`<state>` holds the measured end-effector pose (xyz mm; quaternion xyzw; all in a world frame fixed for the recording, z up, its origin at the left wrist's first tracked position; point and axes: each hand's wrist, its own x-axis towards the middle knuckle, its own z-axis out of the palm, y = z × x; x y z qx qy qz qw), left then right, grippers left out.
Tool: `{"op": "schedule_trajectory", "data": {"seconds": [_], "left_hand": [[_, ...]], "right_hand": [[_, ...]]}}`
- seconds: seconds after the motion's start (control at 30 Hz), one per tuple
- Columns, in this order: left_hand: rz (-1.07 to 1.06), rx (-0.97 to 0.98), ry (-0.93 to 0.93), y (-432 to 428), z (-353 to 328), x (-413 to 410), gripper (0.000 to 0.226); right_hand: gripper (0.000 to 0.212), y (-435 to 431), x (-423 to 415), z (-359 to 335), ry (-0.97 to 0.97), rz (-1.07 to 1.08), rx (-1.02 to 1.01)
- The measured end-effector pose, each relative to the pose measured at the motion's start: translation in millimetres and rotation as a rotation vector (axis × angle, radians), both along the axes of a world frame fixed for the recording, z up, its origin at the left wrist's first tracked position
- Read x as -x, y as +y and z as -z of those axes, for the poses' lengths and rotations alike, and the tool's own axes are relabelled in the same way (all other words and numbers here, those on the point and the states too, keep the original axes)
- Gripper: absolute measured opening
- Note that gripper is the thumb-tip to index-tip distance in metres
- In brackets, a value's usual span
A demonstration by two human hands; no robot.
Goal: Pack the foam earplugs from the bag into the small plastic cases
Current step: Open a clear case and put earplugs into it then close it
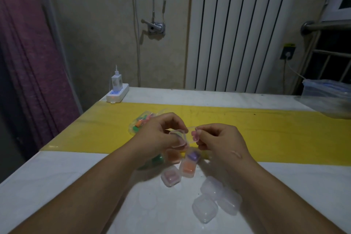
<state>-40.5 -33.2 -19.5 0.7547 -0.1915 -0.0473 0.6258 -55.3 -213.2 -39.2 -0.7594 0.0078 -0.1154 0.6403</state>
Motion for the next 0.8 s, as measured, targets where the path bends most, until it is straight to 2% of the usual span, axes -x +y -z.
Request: {"op": "schedule_trajectory", "data": {"seconds": [0.13,0.23,0.37,0.47,0.63,0.73,0.8], "left_hand": [[0.046,0.082,0.039,0.6,0.4,-0.7,0.012],[0.048,0.113,0.066,2.3,-0.4,-1.0,0.011],[0.07,0.144,0.166,3.0,-1.1,-0.7,0.018],[0.18,0.139,0.261,4.9,0.0,1.6,0.023],[0.276,-0.085,0.215,7.4,-0.6,4.0,0.044],[0.259,-0.108,0.194,7.4,-1.5,2.8,0.057],[0.245,-0.096,0.179,6.9,-1.7,2.3,0.055]], "right_hand": [[0.003,-2.4,-2.3,-0.9,-0.049,0.042,0.098],[0.002,-2.1,-1.1,-3.3,-0.074,0.06,0.084],[0.002,-1.5,0.9,-4.9,-0.081,0.072,0.124],[0.003,-3.0,2.4,-6.0,-0.097,0.088,0.131],[0.011,-2.0,5.1,-5.3,-0.095,0.077,0.132],[0.021,0.3,5.5,-5.4,-0.094,0.07,0.164],[0.017,1.0,5.9,-6.3,-0.102,0.062,0.152]]}}
